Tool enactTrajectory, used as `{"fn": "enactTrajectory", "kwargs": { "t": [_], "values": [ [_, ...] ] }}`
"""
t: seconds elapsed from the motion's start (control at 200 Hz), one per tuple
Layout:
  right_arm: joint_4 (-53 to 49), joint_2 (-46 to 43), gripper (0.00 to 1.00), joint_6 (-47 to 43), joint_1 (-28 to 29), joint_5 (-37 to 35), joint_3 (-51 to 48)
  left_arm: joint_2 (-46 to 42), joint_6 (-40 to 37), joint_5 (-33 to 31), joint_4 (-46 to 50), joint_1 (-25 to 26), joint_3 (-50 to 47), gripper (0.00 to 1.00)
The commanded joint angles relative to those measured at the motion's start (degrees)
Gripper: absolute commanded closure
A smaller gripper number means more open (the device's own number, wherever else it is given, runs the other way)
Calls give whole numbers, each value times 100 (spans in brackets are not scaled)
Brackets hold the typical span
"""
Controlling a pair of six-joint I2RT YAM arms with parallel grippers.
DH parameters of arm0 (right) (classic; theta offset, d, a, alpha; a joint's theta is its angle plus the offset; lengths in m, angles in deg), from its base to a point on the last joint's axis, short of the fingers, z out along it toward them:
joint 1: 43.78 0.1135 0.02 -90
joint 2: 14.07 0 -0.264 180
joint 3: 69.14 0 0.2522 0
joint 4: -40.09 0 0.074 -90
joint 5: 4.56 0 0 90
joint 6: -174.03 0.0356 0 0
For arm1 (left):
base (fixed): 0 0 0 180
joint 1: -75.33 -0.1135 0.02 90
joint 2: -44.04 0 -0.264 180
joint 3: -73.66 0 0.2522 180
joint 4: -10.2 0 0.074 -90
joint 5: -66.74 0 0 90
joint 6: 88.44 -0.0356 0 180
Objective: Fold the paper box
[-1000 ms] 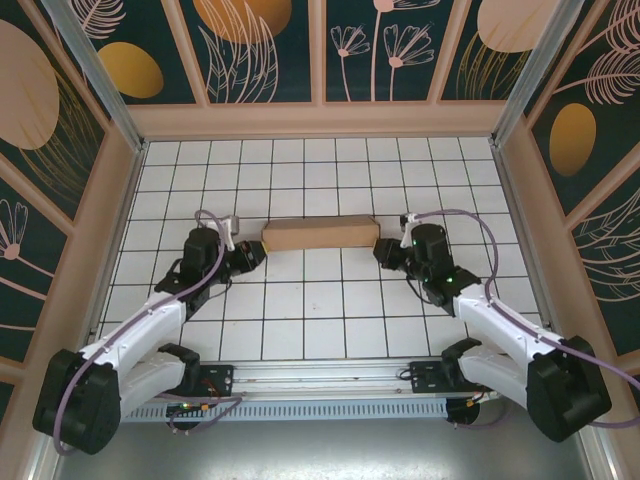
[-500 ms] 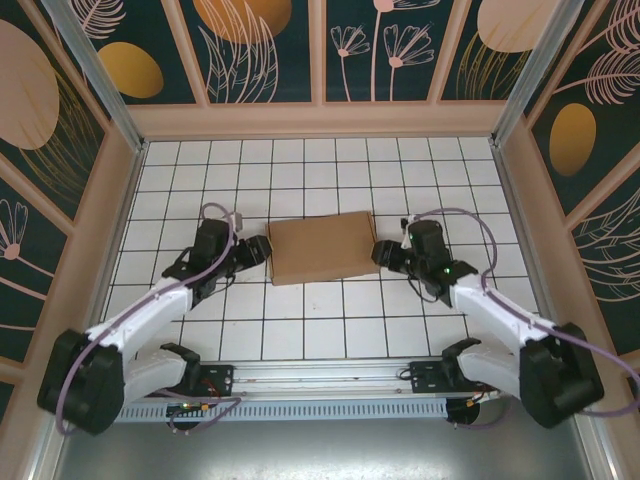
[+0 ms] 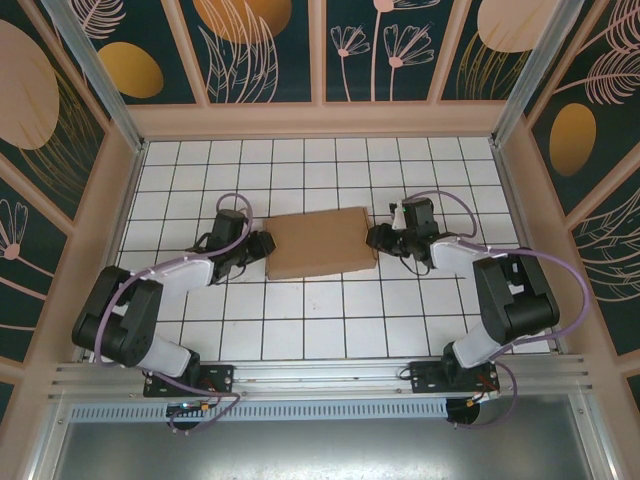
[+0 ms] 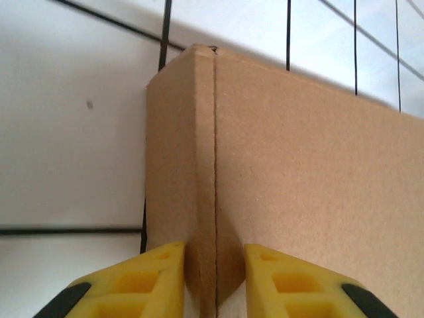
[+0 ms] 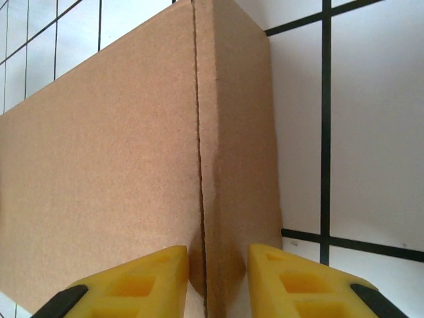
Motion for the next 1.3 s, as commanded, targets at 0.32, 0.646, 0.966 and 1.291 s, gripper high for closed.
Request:
{"fn": "enactTrajectory", "kwargs": {
  "t": [0.32, 0.646, 0.966, 1.291],
  "values": [
    [-145, 562, 67, 75, 12, -371, 453, 885, -101, 287, -270, -261, 759, 74],
    [-265, 237, 51, -14, -105, -476, 557, 430, -445, -150, 192, -285, 892, 52],
    [-573, -2039, 1, -577, -109, -2252, 774, -1793, -1961, -2205, 549, -309, 1131, 1],
    [2408, -2839, 1, -3229, -137, -4351, -1099, -1905, -4463, -4031, -2316, -604, -1068, 1]
  ]
}}
